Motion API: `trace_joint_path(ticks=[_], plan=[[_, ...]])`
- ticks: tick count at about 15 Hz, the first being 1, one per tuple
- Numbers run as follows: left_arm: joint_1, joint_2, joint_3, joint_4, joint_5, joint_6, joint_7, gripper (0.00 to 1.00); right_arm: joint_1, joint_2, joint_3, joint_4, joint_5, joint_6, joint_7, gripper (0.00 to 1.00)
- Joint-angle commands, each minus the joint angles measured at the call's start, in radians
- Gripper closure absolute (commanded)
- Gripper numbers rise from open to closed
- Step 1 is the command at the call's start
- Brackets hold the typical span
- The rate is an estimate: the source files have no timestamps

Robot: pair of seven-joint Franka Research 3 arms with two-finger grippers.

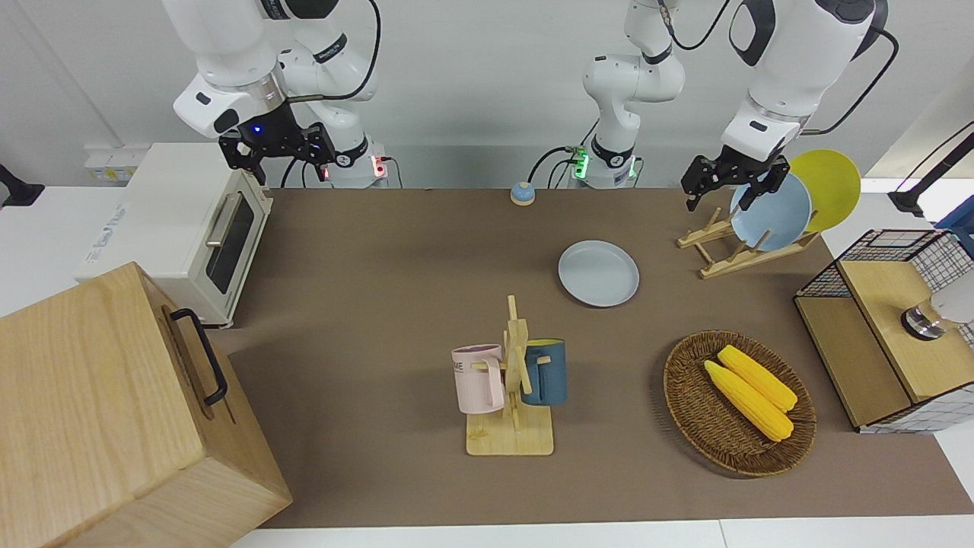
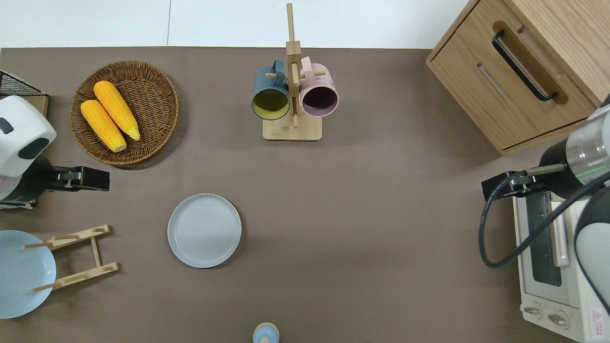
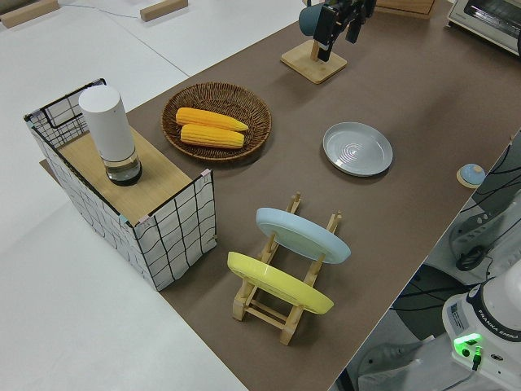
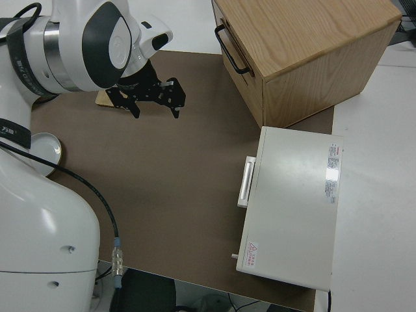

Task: Pick gray plate from table and place it on lower plate rack with left arm
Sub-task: 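Move the left gripper from rest toward the gray plate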

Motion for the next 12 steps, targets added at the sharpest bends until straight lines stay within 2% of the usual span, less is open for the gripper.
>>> trace_joint_path(ticks=[1, 12], plan=[[-0.001, -0.003, -0.028, 0.016, 0.007, -0.034, -0.036, 0.00, -0.023, -0.002, 0.021, 0.006, -0.006, -0.012, 0.012, 0.017], [0.009, 0.000, -0.026, 0.013, 0.006, -0.036, -0.058, 0.00, -0.023, -0.002, 0.021, 0.007, -0.005, -0.011, 0.012, 0.017]])
